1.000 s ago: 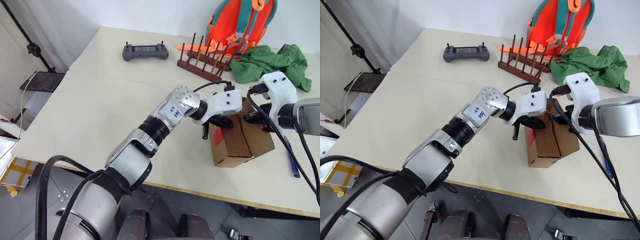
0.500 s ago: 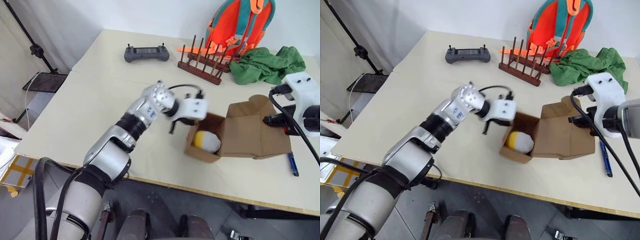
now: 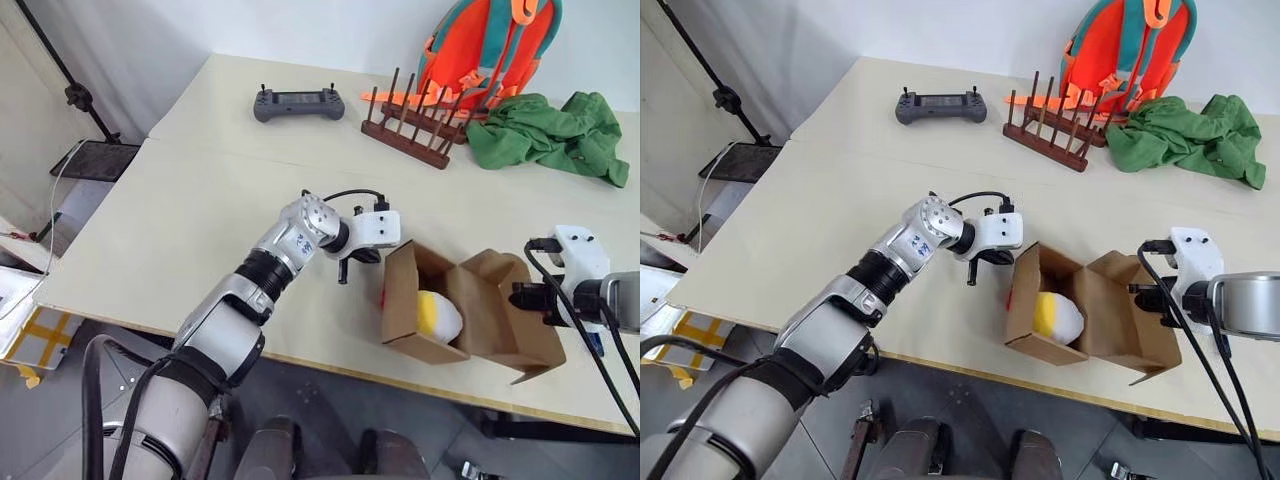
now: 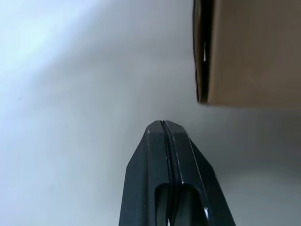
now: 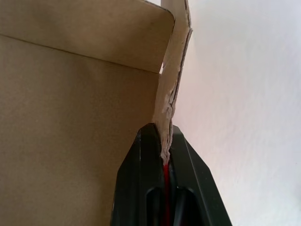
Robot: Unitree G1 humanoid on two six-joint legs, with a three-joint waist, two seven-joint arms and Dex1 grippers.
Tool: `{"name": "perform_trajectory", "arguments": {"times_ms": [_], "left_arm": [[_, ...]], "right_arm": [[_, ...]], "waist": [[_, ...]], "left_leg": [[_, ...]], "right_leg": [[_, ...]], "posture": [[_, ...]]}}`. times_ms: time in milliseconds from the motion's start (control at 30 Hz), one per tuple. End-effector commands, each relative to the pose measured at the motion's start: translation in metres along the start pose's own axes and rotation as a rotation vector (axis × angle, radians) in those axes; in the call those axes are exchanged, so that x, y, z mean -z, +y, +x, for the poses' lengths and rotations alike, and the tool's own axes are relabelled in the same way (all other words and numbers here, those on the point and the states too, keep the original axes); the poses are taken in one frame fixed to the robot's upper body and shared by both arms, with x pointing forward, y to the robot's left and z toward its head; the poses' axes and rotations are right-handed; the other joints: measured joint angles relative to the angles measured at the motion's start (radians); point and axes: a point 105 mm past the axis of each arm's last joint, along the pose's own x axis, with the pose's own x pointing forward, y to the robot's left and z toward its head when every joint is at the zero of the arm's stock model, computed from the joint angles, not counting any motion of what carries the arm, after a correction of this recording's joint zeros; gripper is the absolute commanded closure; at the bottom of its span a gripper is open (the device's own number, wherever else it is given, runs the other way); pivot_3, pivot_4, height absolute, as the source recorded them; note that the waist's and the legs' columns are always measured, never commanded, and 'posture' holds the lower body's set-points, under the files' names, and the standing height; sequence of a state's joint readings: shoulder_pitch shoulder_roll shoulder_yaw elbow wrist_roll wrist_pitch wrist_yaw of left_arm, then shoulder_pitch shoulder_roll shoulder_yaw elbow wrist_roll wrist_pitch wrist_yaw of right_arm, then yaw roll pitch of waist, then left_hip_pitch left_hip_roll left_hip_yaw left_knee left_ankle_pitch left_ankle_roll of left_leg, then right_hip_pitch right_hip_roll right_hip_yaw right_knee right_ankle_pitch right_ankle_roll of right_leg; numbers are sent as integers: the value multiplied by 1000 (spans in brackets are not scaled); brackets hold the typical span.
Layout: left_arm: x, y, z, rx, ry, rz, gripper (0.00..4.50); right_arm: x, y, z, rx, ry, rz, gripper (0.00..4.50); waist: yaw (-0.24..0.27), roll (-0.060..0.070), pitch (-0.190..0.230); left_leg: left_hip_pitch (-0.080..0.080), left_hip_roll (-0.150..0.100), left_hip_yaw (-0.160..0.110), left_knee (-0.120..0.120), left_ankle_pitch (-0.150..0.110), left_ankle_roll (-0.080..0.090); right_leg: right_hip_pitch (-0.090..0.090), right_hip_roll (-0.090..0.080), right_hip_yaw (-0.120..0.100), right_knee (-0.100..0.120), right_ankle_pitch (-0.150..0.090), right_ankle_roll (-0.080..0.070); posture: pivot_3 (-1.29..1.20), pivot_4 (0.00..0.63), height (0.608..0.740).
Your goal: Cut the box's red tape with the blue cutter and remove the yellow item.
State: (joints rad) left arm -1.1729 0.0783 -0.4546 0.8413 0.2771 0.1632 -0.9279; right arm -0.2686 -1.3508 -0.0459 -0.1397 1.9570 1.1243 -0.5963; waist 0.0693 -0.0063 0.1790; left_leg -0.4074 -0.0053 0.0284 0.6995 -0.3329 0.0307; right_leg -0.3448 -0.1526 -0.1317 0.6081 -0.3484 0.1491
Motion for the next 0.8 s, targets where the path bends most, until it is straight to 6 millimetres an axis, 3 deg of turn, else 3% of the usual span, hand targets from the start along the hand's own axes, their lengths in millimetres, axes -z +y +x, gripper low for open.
{"name": "perform_trajectory", "arguments": {"times_ms": [33, 233, 400, 467, 567, 633, 800], "left_arm": [[-5, 1, 2, -14, -23, -10, 4500], [-4, 1, 4, -30, -33, -34, 4500], [-13, 19, -10, -108, -108, -110, 4500], [-29, 36, -24, -165, -211, -180, 4500], [-92, 52, -65, -101, -516, -235, 4500], [-120, 39, -77, 40, -585, -195, 4500], [-135, 0, -65, 224, -495, 13, 4500]], "right_arm": [[-6, 5, -1, -13, -43, 21, 4492], [-3, 6, 6, -6, -50, 54, 4492], [-8, 6, 0, 30, -72, 17, 4492], [-15, 5, -7, 52, -88, -16, 4492], [-29, 7, -18, 64, -122, -58, 4492], [-35, 9, -23, 61, -134, -77, 4492], [-46, 8, -27, 66, -144, -101, 4492]], "waist": [[-2, 0, 0], [-6, 0, 0], [-9, 0, 0], [-11, 1, 0], [-15, 0, 1], [-15, 1, 1], [-14, 1, 0]], "left_leg": [[0, 0, 1, 0, 0, 0], [0, 1, 5, -1, 0, 0], [0, 1, 5, -1, 0, 0], [0, 1, 5, -1, 0, 0], [-6, 1, 5, 1, 0, 0], [-15, 1, 5, 3, 2, -1], [-13, 0, 5, -1, 2, -1]], "right_leg": [[-1, 0, 0, 0, 0, 0], [-1, 0, 0, 0, 0, 0], [-2, 0, 0, 0, 0, 0], [-2, 0, 0, 0, 0, 0], [-8, 0, 2, 2, 0, 0], [-17, 0, 0, 4, 0, 1], [-16, 0, -2, 3, 0, 1]], "posture": [[0, 150, 740], [0, 150, 740], [0, 150, 740], [0, 150, 740], [0, 150, 740], [0, 150, 740], [0, 150, 740]]}}
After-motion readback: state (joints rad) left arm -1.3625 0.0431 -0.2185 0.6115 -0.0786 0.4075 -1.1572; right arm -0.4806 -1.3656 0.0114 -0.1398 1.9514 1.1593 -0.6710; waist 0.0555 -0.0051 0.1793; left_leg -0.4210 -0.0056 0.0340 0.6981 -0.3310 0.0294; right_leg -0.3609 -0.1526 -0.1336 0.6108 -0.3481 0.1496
